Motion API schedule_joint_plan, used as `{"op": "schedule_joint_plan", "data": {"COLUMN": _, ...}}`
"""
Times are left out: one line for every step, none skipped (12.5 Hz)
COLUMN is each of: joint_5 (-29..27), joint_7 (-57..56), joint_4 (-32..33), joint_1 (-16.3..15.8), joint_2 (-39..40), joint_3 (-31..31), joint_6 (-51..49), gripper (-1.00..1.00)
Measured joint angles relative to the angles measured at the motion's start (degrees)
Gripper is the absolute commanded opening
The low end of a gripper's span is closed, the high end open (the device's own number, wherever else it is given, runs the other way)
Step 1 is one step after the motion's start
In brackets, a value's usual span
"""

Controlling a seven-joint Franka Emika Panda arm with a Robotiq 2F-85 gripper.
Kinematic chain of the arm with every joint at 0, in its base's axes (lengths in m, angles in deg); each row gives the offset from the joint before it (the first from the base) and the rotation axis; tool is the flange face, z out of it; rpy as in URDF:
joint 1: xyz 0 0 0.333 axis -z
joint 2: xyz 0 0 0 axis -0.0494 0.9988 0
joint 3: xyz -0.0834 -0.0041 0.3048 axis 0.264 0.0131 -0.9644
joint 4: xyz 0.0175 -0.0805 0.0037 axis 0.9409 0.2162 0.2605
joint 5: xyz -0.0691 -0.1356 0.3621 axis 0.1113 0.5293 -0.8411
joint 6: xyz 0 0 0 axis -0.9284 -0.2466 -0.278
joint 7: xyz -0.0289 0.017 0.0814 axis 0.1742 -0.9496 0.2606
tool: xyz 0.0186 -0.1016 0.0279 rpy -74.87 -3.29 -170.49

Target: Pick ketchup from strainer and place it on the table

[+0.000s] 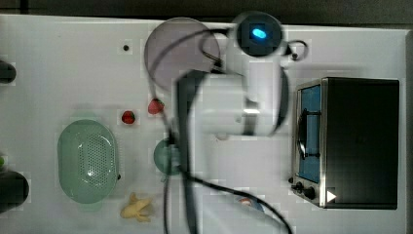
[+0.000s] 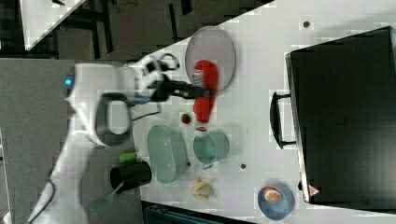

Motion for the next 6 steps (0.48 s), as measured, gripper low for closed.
{"op": "schedule_joint_plan", "data": {"joint_5": 0.08, "joint_7": -0.29, "joint_4": 2.13, "joint_1": 0.69, "joint_2": 0.0, "joint_3": 1.44, "joint_6": 2.94, "gripper": 0.16}}
{"op": "schedule_joint_plan", "data": {"joint_5": 0.05, "joint_7": -0.67, "joint_4": 4.7, "joint_1": 1.58, "joint_2": -0.17, "joint_3": 1.93, "joint_6": 6.07, "gripper": 0.16}}
{"op": "schedule_joint_plan", "data": {"joint_5": 0.03, "joint_7": -0.87, "joint_4": 7.11, "joint_1": 1.75, "joint_2": -0.27, "joint_3": 2.29, "joint_6": 8.36, "gripper": 0.16}}
{"op": "schedule_joint_plan", "data": {"joint_5": -0.15, "joint_7": -0.87, "joint_4": 9.85, "joint_1": 1.73, "joint_2": -0.34, "joint_3": 2.18, "joint_6": 10.85, "gripper": 0.16}}
{"op": "schedule_joint_plan", "data": {"joint_5": -0.32, "joint_7": -1.04, "joint_4": 12.42, "joint_1": 1.69, "joint_2": -0.27, "joint_3": 1.58, "joint_6": 12.76, "gripper": 0.16}}
{"op": "schedule_joint_plan", "data": {"joint_5": -0.28, "joint_7": -1.26, "joint_4": 14.88, "joint_1": 1.3, "joint_2": -0.27, "joint_3": 1.07, "joint_6": 14.38, "gripper": 0.16}}
